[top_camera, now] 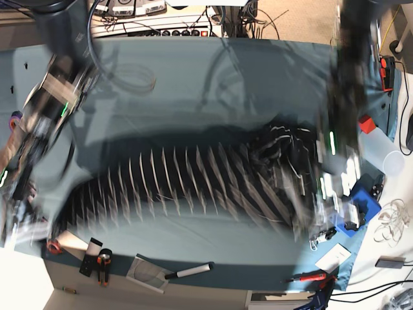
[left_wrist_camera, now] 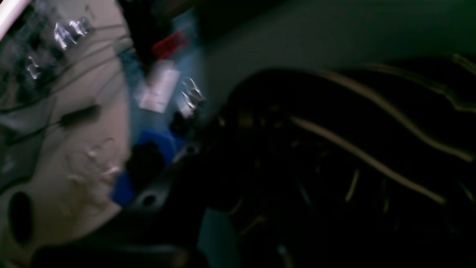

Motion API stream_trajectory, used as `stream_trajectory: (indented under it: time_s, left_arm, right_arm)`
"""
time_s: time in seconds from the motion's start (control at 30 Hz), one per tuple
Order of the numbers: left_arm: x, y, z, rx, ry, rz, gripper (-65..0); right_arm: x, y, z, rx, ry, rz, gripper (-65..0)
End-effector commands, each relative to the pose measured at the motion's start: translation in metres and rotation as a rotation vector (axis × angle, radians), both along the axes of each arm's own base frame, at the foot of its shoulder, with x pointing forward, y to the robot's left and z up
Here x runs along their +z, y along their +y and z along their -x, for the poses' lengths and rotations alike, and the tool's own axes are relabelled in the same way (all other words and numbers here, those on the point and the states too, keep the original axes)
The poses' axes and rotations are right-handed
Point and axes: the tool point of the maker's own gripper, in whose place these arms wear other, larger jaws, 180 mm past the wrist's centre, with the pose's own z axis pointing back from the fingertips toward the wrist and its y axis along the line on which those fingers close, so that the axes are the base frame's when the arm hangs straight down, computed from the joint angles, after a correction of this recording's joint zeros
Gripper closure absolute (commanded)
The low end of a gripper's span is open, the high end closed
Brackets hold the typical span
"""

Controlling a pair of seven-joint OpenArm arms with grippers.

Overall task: Layout the t-shirt on the table in an organized manner, then fold the t-shirt properly
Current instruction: 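Lift the shirt with both grippers and swing it toward the table edge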

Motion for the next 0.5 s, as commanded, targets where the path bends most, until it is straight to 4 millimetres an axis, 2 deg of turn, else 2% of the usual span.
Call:
stream_trajectory:
  time_s: [0.0,0.13,0.23,0.3,0.4,0.47]
  left_arm:
    - [0.033,0.006,-0.019,0.016,-0.093,0.001,0.0]
    - [0.084,0.024,-0.07,0.055,-0.172,-0.003,0.0]
    - [0.128,0.037,-0.1,0.083,-0.217,0.005,0.0]
    - [0.16,0.041,-0.115,0.085,-0.239,0.024,0.0]
    - [0.211,0.048,-0.128,0.094,-0.299,0.043,0.0]
    - [0.246,0.054,-0.13,0.105,-0.348,0.047,0.0]
  right_arm:
    - [0.049,-0.007,-0.014,-0.003,-0.109,0.028,0.0]
    - [0.121,0.005,-0.057,0.047,-0.227,0.058,0.0]
    - [0.177,0.013,-0.076,0.059,-0.33,0.081,0.0]
    - [0.211,0.018,-0.08,0.066,-0.372,0.112,0.0]
    - [0.266,0.026,-0.076,0.071,-0.478,0.152,0.0]
    - [0.269,0.025,-0.076,0.066,-0.495,0.152,0.0]
